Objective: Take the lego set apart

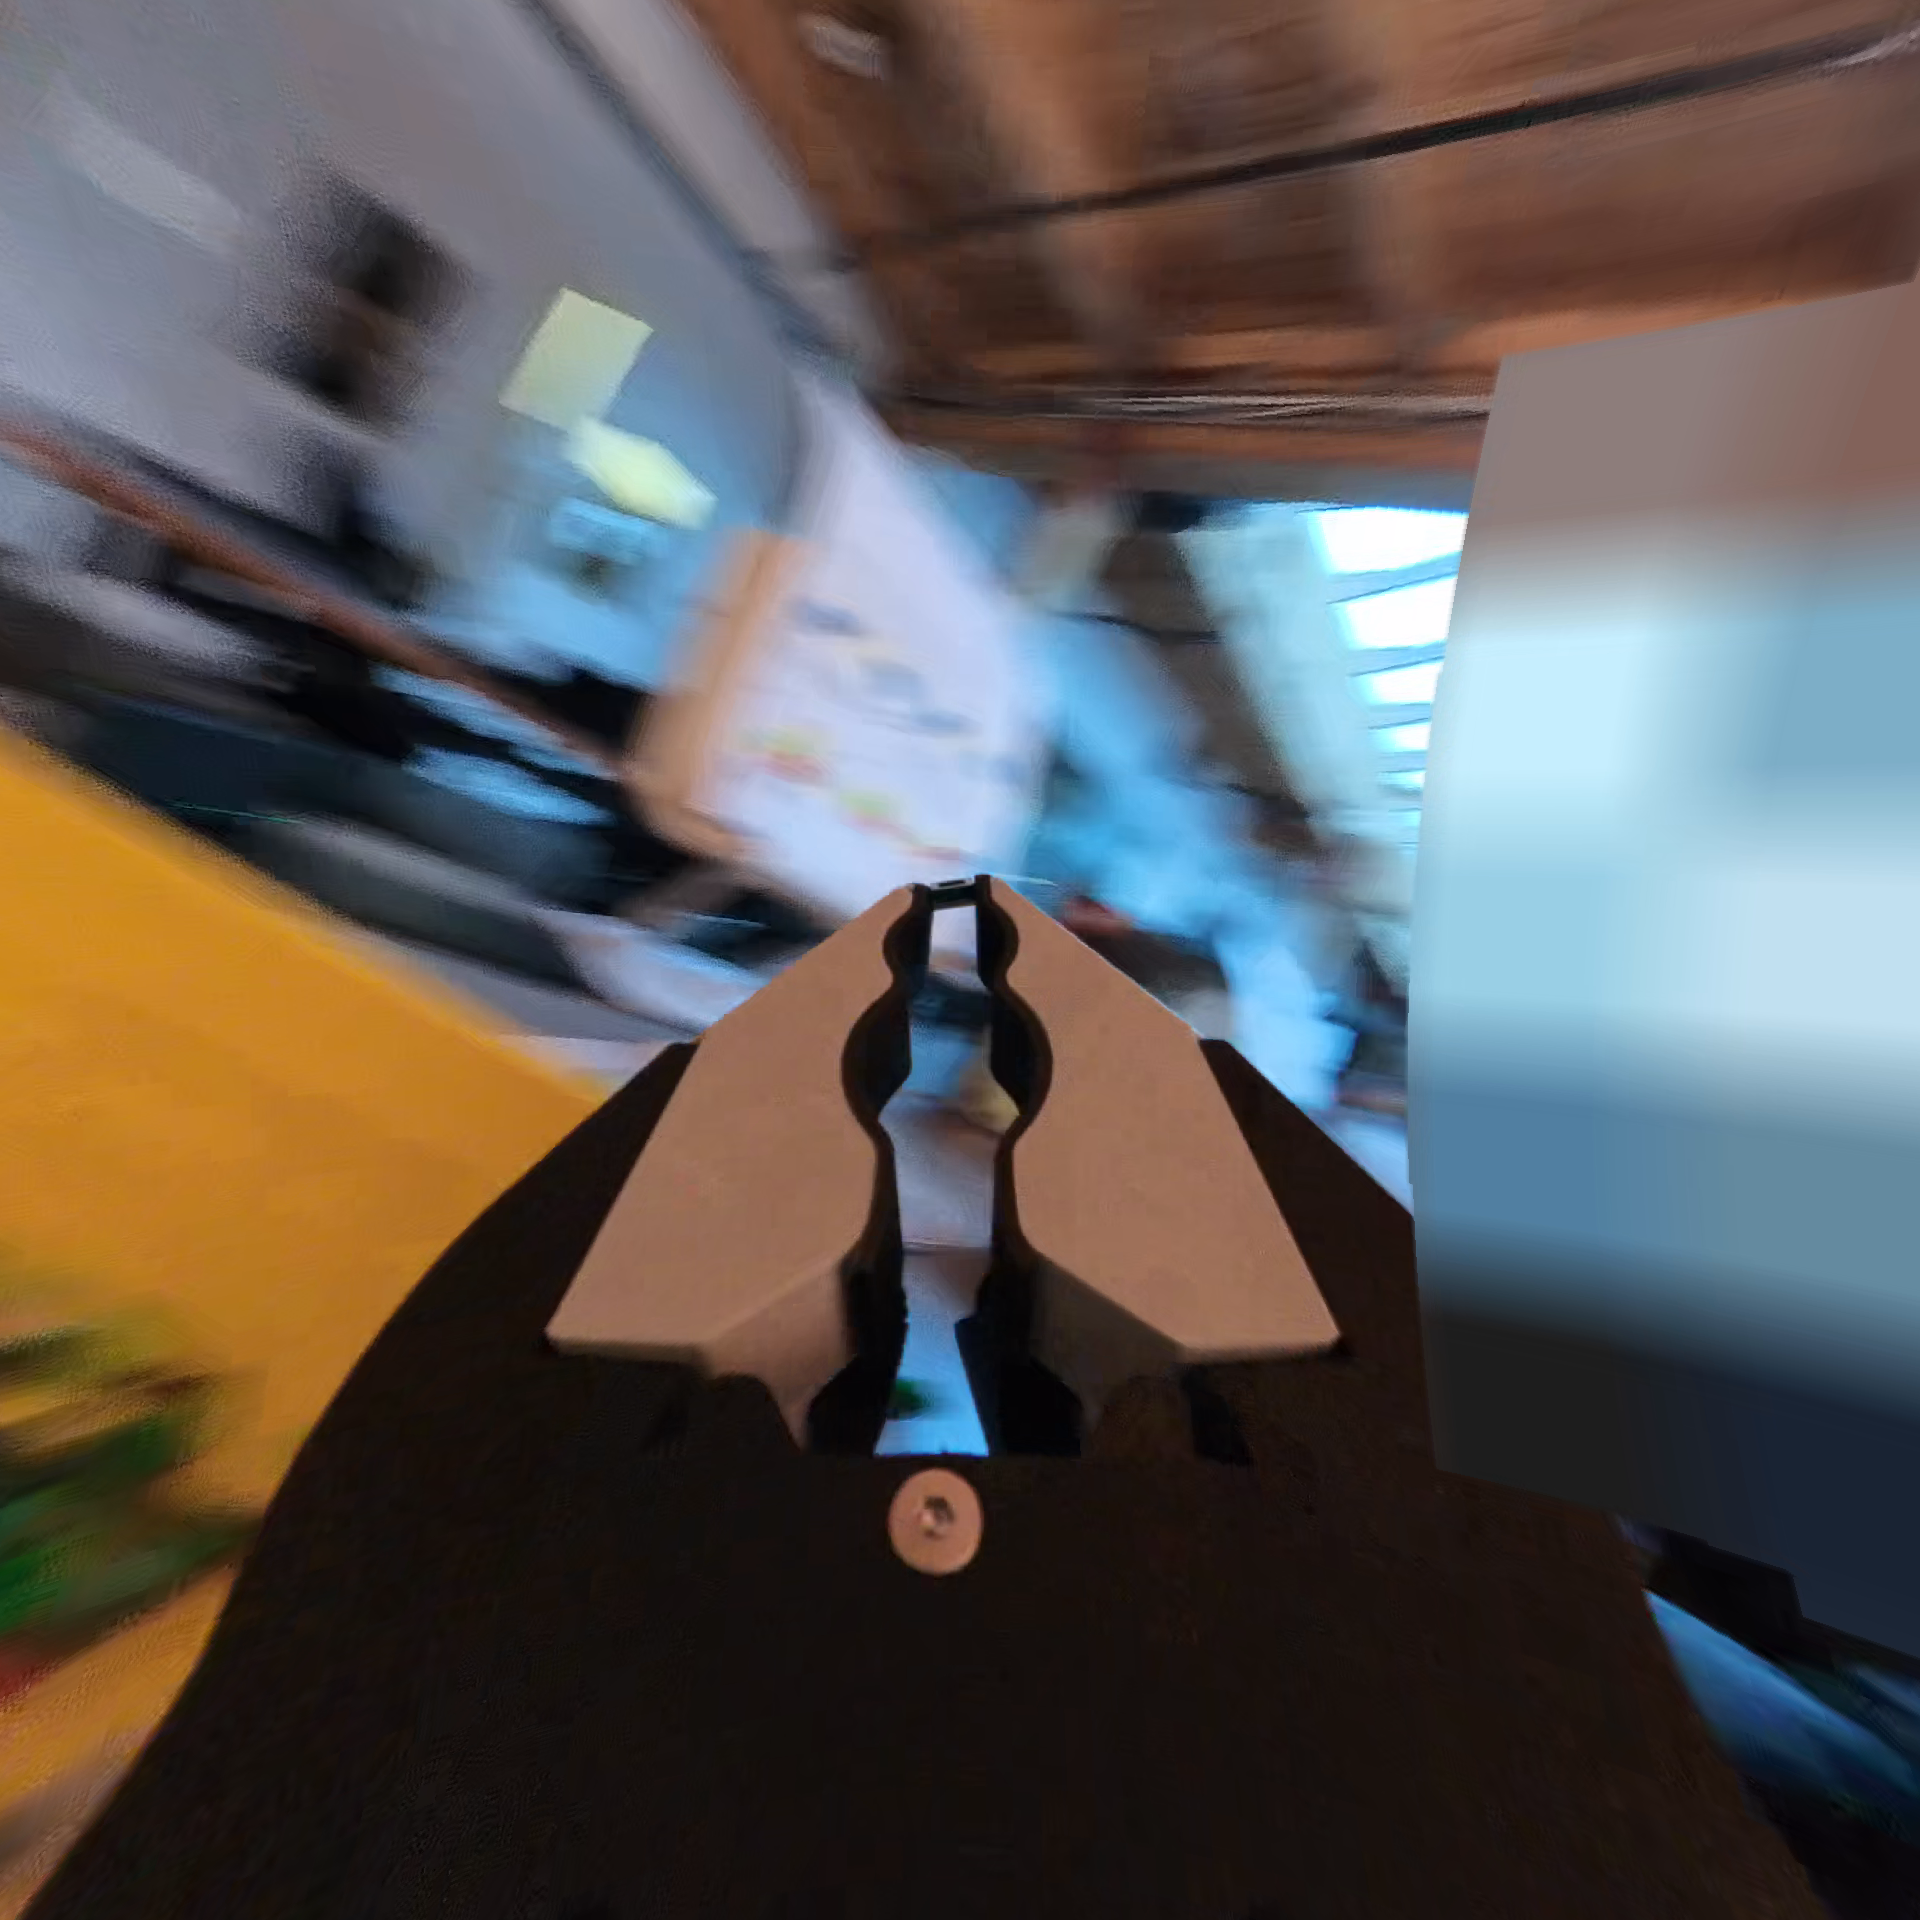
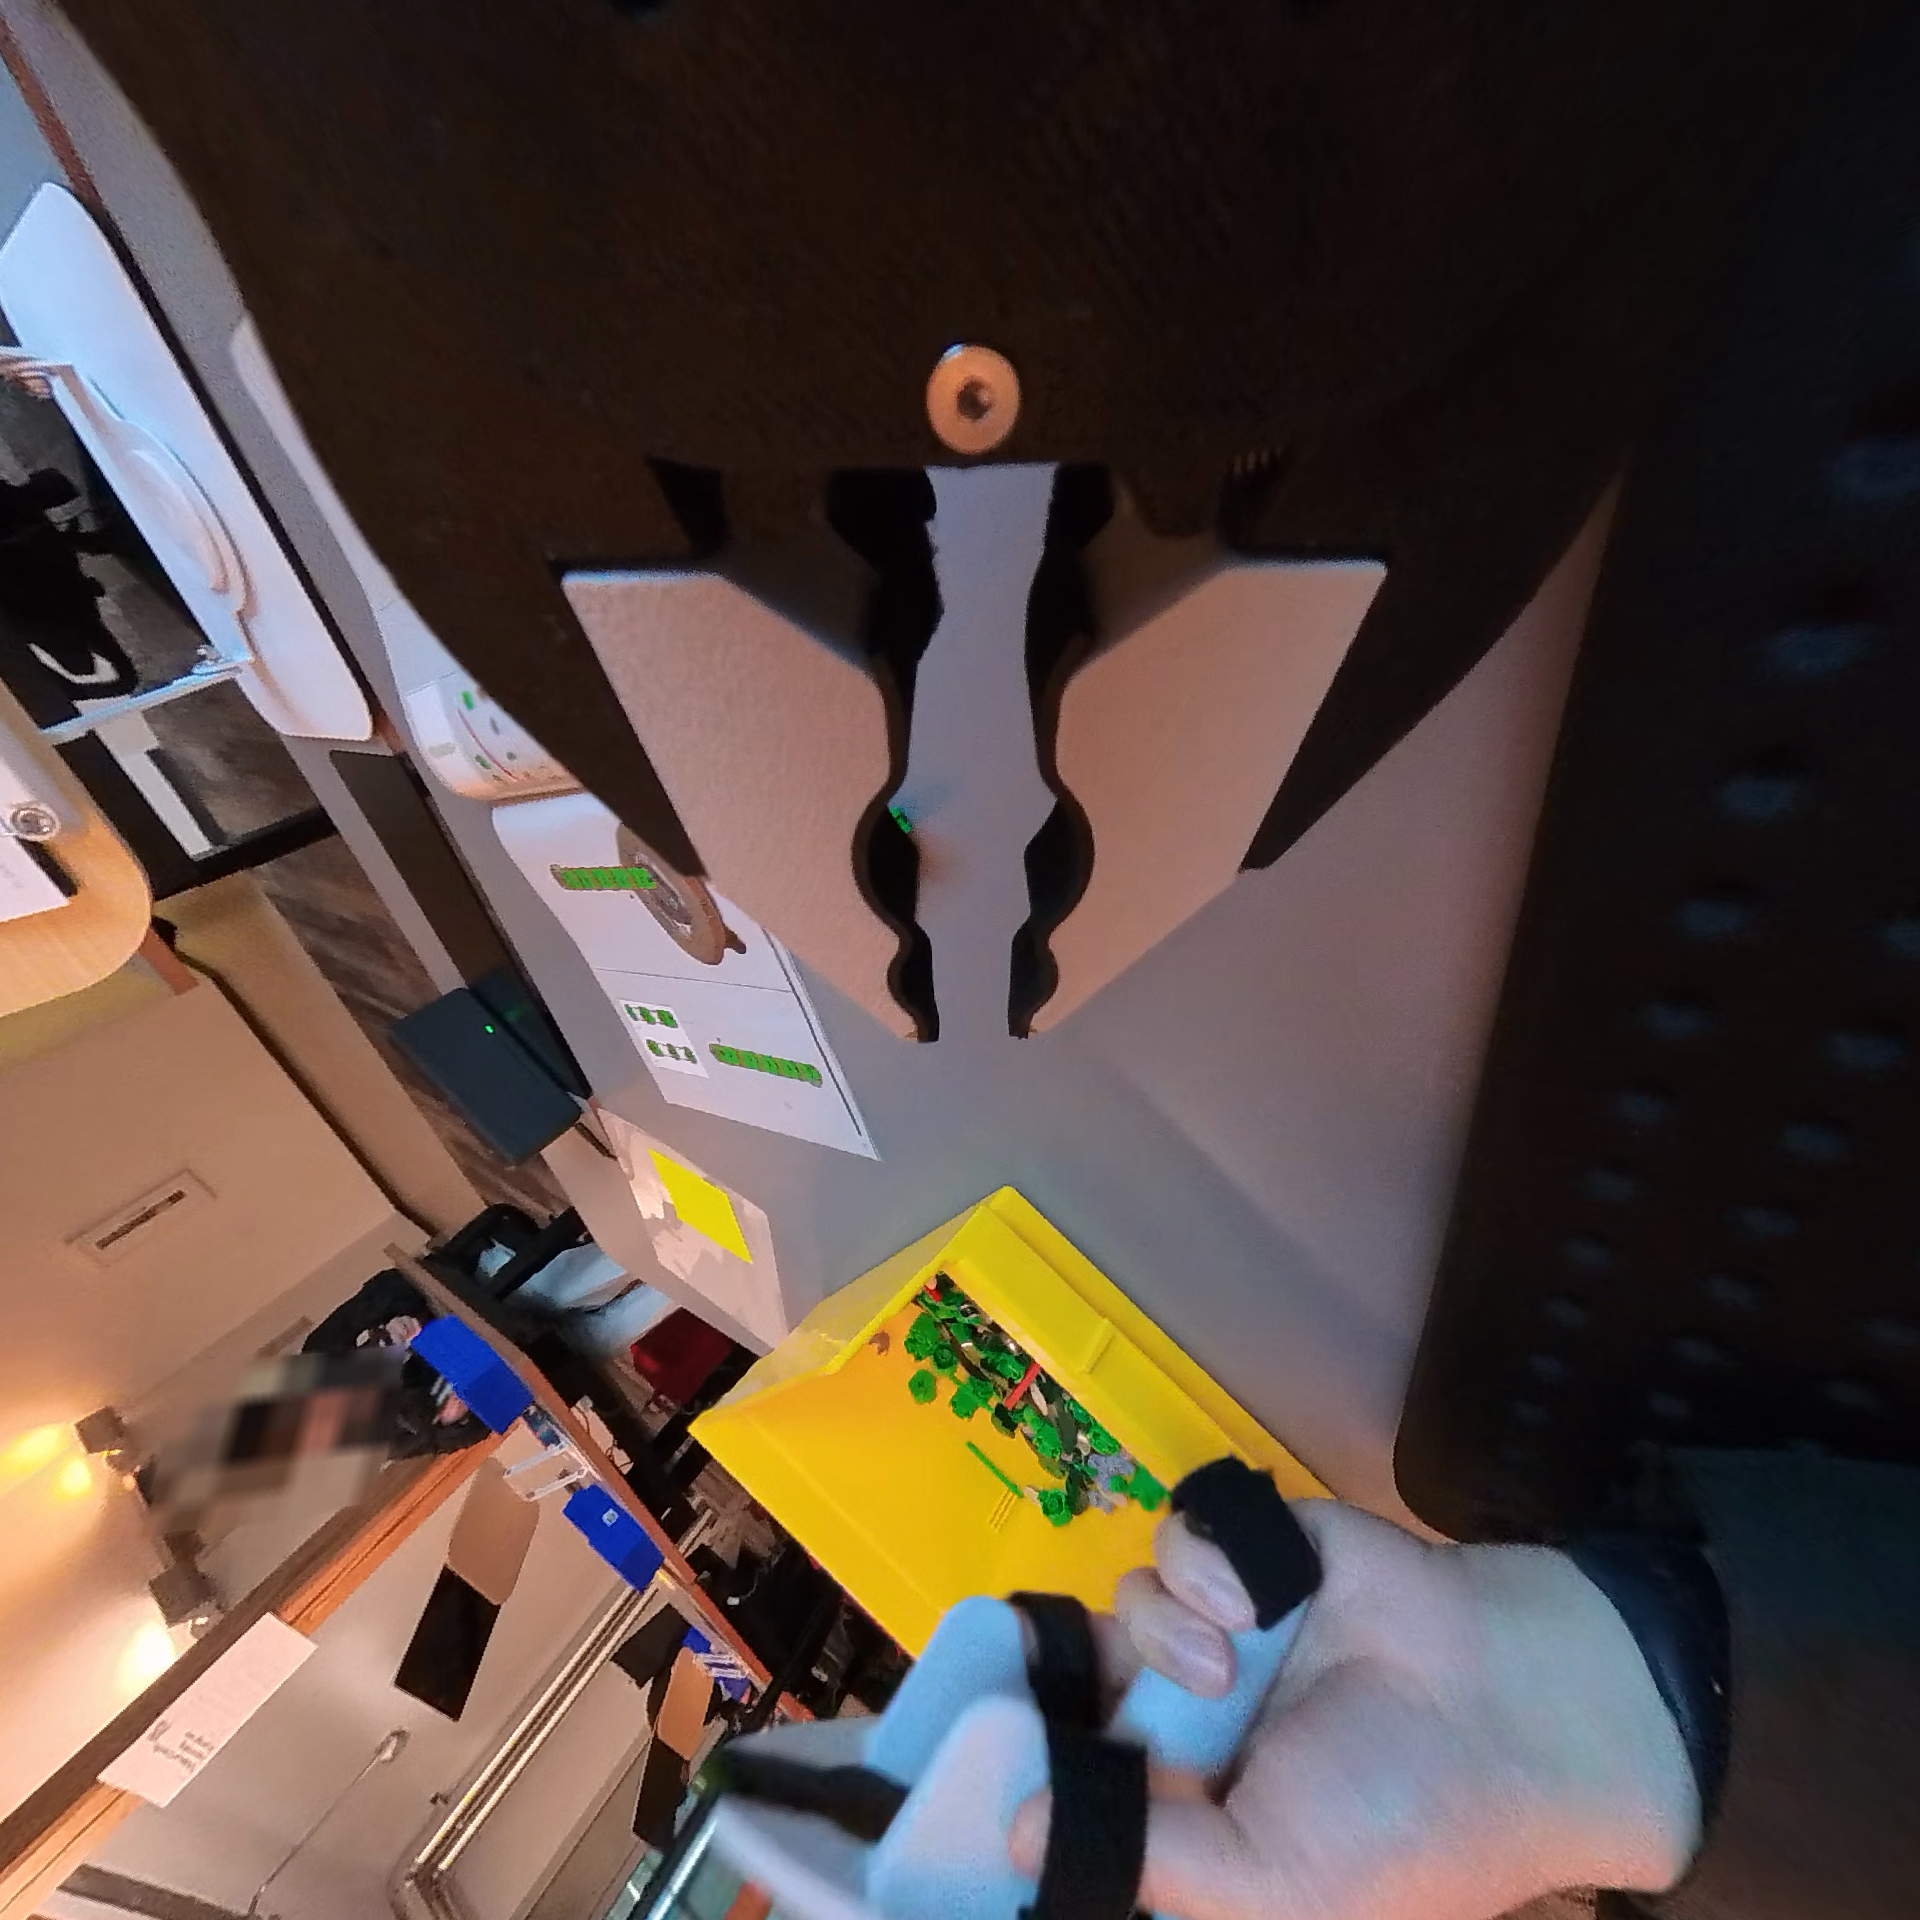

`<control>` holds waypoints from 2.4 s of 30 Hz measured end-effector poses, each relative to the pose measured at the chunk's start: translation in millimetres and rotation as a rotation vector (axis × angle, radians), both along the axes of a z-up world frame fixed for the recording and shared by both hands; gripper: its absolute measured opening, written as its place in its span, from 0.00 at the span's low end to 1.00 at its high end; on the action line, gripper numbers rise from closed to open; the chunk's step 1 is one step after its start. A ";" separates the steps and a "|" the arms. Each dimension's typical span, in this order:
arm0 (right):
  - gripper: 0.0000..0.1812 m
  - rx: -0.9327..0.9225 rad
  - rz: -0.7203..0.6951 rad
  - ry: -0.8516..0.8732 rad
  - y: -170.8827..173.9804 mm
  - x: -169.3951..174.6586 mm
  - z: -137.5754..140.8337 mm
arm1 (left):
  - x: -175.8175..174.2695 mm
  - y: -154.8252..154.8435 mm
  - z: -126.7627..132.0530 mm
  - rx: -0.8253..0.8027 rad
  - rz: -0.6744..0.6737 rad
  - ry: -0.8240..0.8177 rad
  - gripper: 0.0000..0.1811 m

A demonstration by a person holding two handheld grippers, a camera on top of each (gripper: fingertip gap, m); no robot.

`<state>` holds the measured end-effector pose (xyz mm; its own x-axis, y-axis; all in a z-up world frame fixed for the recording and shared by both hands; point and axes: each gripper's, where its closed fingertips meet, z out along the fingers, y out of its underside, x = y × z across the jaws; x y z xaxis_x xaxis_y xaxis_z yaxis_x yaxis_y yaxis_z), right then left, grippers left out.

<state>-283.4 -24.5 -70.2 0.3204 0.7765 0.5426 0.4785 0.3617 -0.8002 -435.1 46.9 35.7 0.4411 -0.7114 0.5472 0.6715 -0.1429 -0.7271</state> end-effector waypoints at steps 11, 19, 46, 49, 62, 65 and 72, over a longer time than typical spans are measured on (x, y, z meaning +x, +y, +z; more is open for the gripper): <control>0.07 -0.052 -0.007 0.004 3.0 1.2 -4.5 | -58.1 48.1 -112.4 -0.531 0.596 0.769 0.28; 0.11 -0.170 -0.161 0.010 32.2 17.0 -18.9 | -11.4 31.3 -49.3 -0.128 0.582 0.714 0.23; 0.04 -0.733 -0.090 -0.030 38.1 6.9 -66.1 | 155.9 -38.2 -120.4 0.050 -0.328 1.051 0.09; 0.04 -0.605 -0.027 -0.151 27.5 7.6 -68.0 | 158.4 -47.9 -128.5 0.124 -0.356 1.151 0.02; 0.05 -0.516 0.091 -0.075 11.5 1.3 -36.1 | 161.1 -62.7 -137.4 0.147 -0.433 1.193 0.04; 0.07 -0.591 0.123 0.153 14.7 -0.7 -3.4 | 157.7 -60.7 -106.9 0.054 -0.494 0.915 0.04; 0.10 -0.893 0.239 0.663 24.7 1.9 44.2 | 139.9 -55.3 -62.7 -0.115 -0.646 0.410 0.03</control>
<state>-281.6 0.2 -26.0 0.1299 0.8801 -0.4566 -0.1399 -0.4397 -0.8872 -295.2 -8.4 -26.9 0.1410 -0.8451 0.5157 0.1094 -0.5045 -0.8565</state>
